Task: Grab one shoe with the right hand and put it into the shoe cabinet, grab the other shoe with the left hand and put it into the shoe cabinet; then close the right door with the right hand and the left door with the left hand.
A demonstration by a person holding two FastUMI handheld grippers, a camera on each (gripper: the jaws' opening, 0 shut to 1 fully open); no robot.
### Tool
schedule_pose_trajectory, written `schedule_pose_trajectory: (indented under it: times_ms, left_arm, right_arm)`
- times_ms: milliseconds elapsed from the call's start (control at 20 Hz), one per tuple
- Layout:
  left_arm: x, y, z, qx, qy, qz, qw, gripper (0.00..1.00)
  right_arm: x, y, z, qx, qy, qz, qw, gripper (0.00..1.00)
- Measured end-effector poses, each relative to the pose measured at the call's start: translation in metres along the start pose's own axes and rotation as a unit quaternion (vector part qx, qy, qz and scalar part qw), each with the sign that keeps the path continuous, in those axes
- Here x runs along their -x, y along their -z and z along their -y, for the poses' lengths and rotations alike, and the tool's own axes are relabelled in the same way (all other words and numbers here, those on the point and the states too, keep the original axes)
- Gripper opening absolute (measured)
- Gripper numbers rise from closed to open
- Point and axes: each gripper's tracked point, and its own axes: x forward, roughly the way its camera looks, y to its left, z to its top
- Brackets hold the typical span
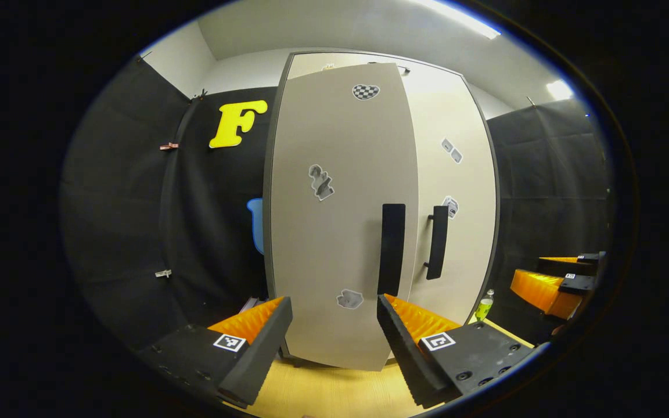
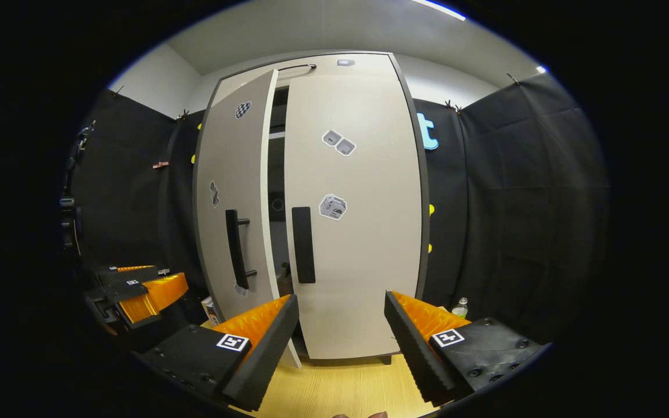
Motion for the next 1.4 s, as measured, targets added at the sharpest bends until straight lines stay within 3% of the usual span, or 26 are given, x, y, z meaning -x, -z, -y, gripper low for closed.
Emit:
schedule_pose_trajectory:
  times_ms: [1400]
  left_arm:
    - [0.0074,-0.0057,-0.0059,-0.003,-0.003,0.001,1.000,0.94]
  right_arm:
    - [0.0046,0.0018,-0.0050,0.004,-0.009,-0.005,1.000,0.98]
